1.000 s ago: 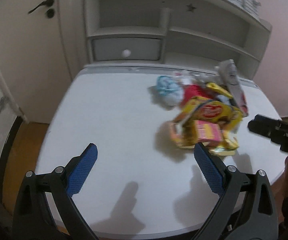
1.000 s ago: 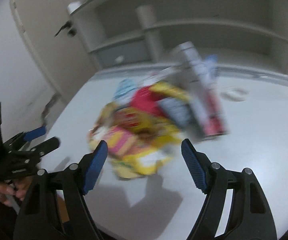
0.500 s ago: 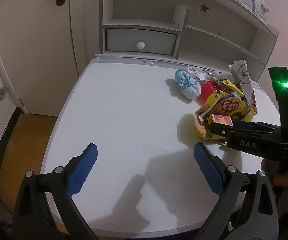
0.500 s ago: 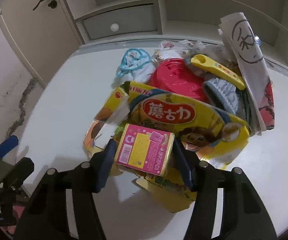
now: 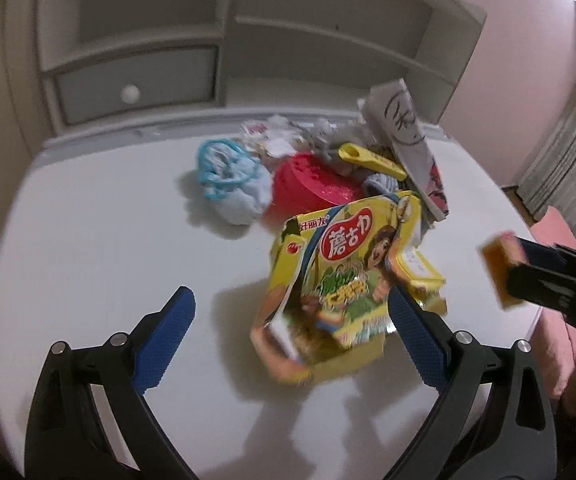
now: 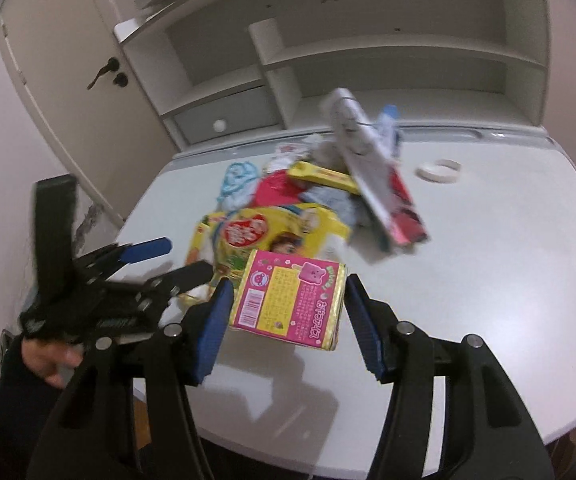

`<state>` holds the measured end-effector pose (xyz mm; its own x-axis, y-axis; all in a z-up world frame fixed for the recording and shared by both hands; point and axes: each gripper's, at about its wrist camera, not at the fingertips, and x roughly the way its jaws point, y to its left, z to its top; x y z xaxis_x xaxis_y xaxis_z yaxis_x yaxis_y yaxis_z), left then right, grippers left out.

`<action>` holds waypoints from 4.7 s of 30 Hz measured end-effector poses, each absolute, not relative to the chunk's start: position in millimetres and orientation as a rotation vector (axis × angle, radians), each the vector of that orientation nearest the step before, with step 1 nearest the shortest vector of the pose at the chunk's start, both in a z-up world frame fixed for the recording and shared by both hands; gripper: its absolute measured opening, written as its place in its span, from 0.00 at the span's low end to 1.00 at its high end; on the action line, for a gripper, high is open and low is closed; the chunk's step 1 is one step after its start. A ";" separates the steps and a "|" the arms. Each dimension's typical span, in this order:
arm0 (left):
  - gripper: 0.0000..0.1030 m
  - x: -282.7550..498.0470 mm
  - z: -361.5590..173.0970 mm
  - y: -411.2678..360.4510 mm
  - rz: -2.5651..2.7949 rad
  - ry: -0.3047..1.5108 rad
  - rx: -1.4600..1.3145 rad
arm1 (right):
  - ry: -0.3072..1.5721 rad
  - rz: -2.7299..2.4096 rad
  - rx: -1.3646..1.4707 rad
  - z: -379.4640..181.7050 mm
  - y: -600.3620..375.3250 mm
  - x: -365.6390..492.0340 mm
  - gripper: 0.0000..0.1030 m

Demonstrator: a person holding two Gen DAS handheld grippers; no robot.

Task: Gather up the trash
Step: 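Return to the desk and grasp the pink juice box with the right tool, then grasp the yellow snack box with the left tool while the right tool holds the juice box, then carry both boxes over the black bin and open both tools to drop them, then return to the desk and grasp the white printed wrapper with the right tool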

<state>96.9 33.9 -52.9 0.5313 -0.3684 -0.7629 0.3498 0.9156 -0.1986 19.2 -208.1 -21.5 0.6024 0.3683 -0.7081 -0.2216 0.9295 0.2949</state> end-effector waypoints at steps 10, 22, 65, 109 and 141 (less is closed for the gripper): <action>0.49 118.1 -76.7 2.6 -0.416 0.956 0.000 | 0.849 0.307 0.211 -29.2 -247.1 4.9 0.55; 0.16 50.1 5.2 -33.0 -0.384 0.817 0.079 | 0.772 0.124 0.271 -24.3 -347.8 -51.4 0.54; 0.16 -116.6 -282.1 -614.0 -1.068 1.174 0.710 | 1.045 -0.774 0.796 -275.4 -716.7 -289.3 0.53; 0.72 -132.9 -125.5 -516.6 -1.241 0.977 0.551 | 0.961 -0.724 0.761 -246.0 -705.1 -257.9 0.76; 0.89 67.5 -25.3 49.7 -0.144 0.855 -0.043 | 0.872 0.286 0.070 -59.0 -242.8 122.1 0.73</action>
<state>67.5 49.7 -25.3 0.6470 -0.1439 -0.7488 0.1091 0.9894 -0.0959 122.1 -242.8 -59.0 0.6078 0.2762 -0.7445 -0.2192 0.9595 0.1771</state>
